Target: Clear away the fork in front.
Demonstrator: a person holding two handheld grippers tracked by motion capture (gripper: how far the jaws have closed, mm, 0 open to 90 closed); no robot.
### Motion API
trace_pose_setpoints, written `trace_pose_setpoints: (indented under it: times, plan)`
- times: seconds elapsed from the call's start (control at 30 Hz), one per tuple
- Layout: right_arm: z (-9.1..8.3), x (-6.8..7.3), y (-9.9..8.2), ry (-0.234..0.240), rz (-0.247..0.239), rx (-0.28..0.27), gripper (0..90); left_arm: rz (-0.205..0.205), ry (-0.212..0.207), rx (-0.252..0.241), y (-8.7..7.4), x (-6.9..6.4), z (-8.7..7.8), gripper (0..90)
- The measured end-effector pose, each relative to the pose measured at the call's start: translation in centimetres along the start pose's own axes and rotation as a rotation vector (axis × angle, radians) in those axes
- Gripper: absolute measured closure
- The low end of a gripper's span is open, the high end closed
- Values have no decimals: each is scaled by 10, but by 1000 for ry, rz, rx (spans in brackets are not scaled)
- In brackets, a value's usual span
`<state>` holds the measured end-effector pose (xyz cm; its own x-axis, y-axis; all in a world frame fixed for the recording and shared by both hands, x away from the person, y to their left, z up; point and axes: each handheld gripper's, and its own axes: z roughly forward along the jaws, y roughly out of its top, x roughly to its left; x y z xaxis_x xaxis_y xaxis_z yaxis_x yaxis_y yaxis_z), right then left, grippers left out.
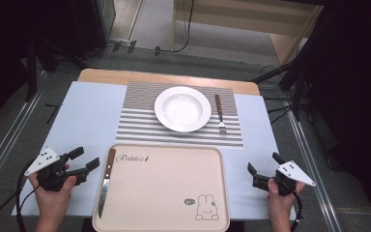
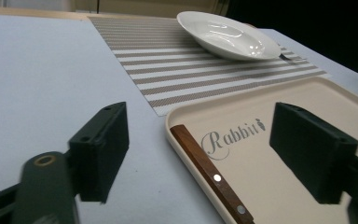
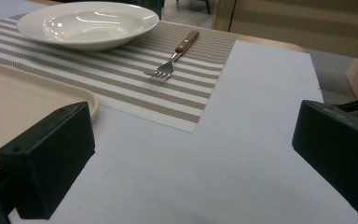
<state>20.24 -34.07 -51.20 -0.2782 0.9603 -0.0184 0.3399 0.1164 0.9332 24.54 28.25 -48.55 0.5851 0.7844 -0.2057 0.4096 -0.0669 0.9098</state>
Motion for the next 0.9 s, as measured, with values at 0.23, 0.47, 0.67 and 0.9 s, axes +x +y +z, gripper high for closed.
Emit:
trace_pose_setpoints:
  times: [0.23,0.47,0.67,0.9]
  plan:
    - [16,12,25,25,-19,25,0,-13,-8,-5,-2,6,-3,136]
    - [44,22,46,42,-35,53,0,-26,-3,-10,-3,6,-2,97]
    - [65,28,61,63,-55,79,0,-16,4,0,-4,6,0,96]
    - [87,25,75,66,-33,114,0,-14,6,6,-5,7,1,97]
